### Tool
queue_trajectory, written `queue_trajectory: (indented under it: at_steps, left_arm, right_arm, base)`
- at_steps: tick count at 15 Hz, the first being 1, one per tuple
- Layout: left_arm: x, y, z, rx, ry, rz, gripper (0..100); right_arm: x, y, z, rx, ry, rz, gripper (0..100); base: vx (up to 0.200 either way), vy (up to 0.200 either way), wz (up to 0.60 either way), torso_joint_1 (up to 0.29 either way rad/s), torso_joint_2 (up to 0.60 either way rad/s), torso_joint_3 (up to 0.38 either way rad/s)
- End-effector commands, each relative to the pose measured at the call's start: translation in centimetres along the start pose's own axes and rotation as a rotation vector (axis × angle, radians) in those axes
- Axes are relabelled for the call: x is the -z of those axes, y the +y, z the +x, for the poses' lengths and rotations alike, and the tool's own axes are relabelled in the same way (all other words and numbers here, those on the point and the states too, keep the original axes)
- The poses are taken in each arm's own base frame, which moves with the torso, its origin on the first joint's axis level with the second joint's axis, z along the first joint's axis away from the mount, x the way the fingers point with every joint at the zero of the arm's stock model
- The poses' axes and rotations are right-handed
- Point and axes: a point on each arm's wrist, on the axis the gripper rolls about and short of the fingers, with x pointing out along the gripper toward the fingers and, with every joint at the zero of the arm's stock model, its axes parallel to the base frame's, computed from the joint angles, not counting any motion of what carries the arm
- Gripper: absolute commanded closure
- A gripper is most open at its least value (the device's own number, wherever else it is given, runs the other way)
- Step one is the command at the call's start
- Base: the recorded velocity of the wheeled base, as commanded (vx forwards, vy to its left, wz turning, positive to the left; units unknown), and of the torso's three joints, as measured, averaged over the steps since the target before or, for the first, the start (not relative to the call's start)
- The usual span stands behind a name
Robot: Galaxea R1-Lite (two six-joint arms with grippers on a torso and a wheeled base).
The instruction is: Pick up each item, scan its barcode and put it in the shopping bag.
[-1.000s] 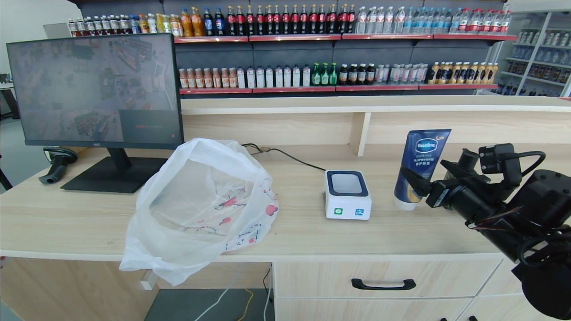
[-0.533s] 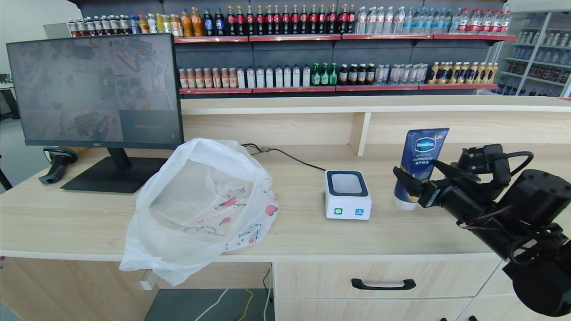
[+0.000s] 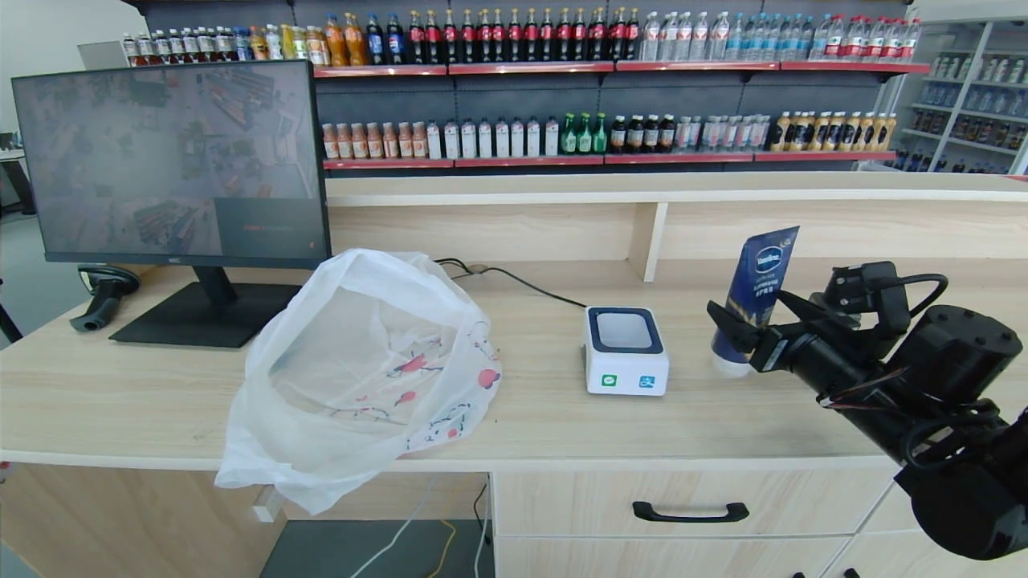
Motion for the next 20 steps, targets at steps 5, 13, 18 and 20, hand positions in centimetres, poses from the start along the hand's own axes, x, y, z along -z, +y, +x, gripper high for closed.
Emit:
queue_trajectory:
  at_steps: [5, 13, 18, 20]
  left_arm:
    - [0.0, 0.0, 0.0, 0.000, -0.001, -0.002, 0]
    - [0.0, 0.0, 0.0, 0.000, -0.001, 0.000, 0]
    - [0.0, 0.0, 0.0, 0.000, -0.001, 0.000, 0]
    - [0.0, 0.0, 0.0, 0.000, -0.001, -0.002, 0]
  right_arm:
    - [0.8, -0.2, 1.1, 0.001, 0.008, 0.011, 0]
    - [1.5, -0.8, 1.8, -0.010, 0.017, 0.024, 0]
    - [2.0, -1.6, 1.8, -0.003, 0.032, 0.037, 0]
    - [2.4, -1.6, 2.0, -0.003, 0.041, 0.038, 0]
  base:
    - [0.000, 0.000, 0.00, 0.000, 0.00, 0.000]
    - [0.000, 0.000, 0.00, 0.000, 0.00, 0.000]
    - [0.000, 0.000, 0.00, 0.000, 0.00, 0.000]
    - [0.000, 0.000, 0.00, 0.000, 0.00, 0.000]
